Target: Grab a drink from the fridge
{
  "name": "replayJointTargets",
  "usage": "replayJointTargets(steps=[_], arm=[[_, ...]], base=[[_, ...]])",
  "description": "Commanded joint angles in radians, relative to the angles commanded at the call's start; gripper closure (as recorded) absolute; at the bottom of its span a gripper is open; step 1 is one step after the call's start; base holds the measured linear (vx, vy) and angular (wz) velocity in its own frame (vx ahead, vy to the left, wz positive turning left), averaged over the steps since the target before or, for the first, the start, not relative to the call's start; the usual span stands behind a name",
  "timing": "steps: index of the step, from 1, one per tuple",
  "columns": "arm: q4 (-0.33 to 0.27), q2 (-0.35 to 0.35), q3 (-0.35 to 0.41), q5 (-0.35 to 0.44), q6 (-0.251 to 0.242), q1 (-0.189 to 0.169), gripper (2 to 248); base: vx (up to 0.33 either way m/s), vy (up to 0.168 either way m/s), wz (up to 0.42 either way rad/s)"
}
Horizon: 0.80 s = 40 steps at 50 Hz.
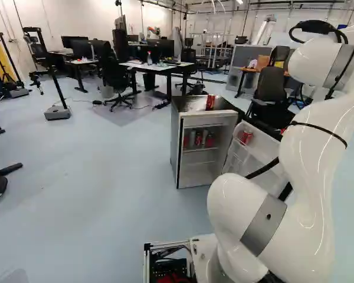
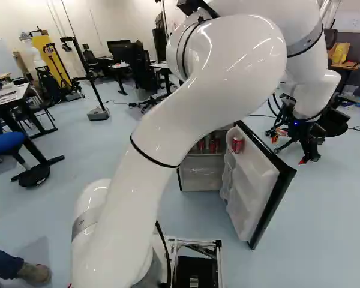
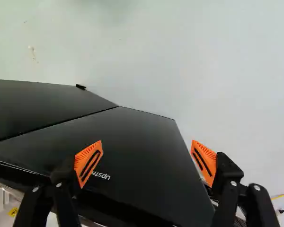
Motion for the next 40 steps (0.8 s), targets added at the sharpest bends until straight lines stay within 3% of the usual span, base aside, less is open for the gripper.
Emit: replayJointTargets(steps=[11,40], arm=[[0.0,-0.031,-0.012,0.0,0.0,0.0,3],[0.0,-0.022,0.001,-0.01,0.0,0.001,3]], base=[[0.0,0.0,0.0],[0.0,0.0,0.0]])
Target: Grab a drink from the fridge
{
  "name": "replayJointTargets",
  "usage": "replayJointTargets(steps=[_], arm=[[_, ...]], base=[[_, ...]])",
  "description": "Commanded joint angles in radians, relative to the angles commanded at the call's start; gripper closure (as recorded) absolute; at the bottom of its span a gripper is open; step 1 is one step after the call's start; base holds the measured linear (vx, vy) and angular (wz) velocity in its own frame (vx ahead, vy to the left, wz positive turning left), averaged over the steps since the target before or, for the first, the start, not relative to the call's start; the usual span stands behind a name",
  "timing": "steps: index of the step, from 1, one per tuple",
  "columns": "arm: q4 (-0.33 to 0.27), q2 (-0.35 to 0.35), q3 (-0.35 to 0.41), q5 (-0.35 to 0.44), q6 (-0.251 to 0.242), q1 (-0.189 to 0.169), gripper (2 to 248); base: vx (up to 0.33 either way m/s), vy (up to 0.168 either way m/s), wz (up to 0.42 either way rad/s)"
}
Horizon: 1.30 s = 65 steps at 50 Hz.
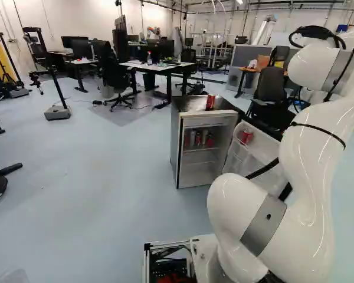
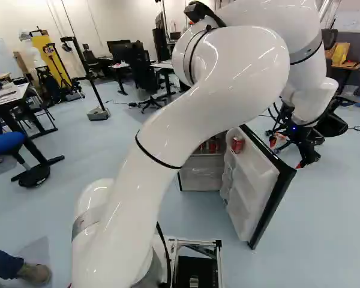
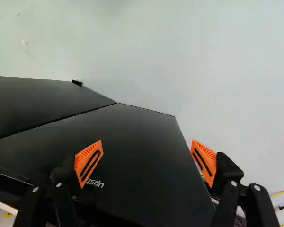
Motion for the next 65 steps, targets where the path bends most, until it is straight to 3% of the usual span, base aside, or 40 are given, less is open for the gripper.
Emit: replayJointTargets(steps=[65], arm=[[0.0,0.091,0.146,-0.042,0.0,0.019,3]], base=[[0.0,0.0,0.0]])
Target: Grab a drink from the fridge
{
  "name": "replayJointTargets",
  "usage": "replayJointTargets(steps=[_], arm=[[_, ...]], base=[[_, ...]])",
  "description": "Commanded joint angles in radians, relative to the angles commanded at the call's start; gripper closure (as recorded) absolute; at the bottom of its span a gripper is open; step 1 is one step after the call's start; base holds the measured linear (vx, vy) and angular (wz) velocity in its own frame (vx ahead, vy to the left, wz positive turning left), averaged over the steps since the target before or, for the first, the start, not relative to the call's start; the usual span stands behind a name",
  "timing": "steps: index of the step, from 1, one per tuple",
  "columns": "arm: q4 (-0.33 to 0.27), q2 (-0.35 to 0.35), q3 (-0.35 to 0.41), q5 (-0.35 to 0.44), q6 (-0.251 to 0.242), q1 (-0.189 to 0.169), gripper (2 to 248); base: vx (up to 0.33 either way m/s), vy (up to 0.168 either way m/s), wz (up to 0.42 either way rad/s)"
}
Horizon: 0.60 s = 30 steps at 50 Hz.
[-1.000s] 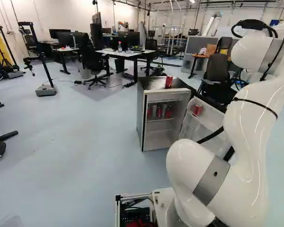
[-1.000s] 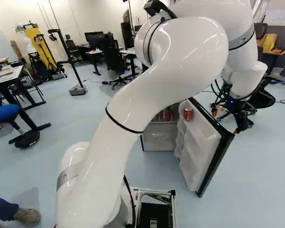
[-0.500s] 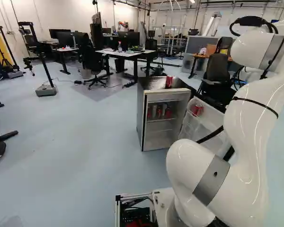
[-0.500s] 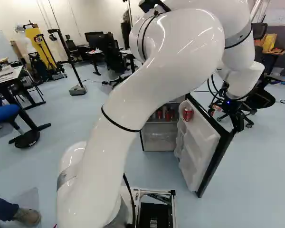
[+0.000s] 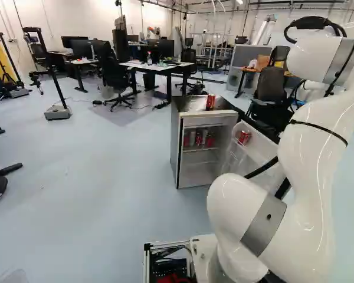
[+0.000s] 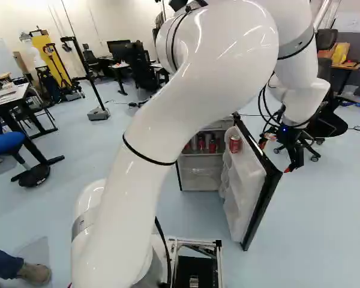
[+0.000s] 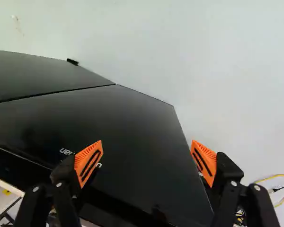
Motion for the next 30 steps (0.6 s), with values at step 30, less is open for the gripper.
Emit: replayJointTargets(steps=[30], arm=[[0.0,0.05,0.08,0.0,0.0,0.017,3]], base=[[0.0,0.0,0.0]])
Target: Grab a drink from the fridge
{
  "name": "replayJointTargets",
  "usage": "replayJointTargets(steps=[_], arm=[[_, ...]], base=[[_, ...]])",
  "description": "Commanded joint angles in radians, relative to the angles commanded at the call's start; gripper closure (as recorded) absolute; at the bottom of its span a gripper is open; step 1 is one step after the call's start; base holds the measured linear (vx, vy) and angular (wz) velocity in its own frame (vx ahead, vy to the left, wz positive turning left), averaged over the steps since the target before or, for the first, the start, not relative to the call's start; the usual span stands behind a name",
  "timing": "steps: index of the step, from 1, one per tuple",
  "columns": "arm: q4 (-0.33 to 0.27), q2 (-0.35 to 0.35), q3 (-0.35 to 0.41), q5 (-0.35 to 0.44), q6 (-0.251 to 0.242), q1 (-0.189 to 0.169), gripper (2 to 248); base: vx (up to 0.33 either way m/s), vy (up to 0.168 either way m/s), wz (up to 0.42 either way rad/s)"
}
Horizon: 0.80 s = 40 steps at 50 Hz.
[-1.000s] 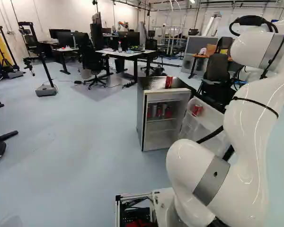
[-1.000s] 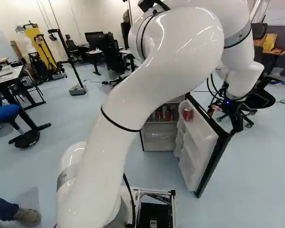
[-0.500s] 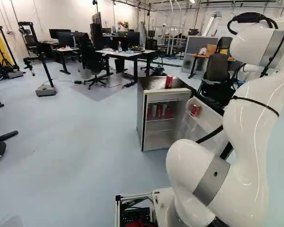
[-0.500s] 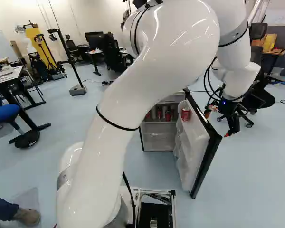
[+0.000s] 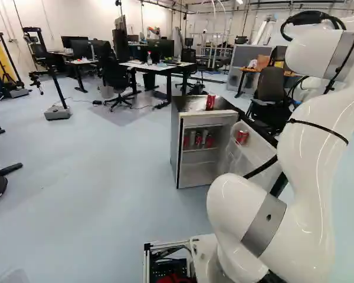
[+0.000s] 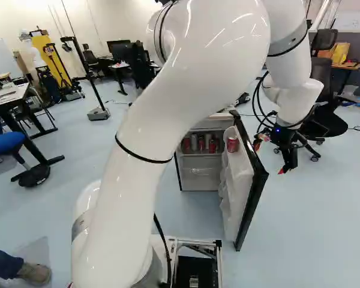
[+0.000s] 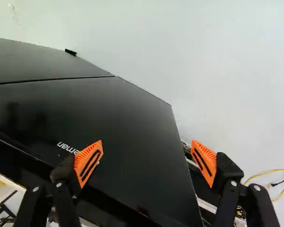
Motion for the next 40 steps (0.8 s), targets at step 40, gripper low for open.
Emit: replayJointTargets(steps=[40], arm=[[-0.015,0.088,0.139,0.0,0.0,0.043,3]], base=[[0.0,0.0,0.0]])
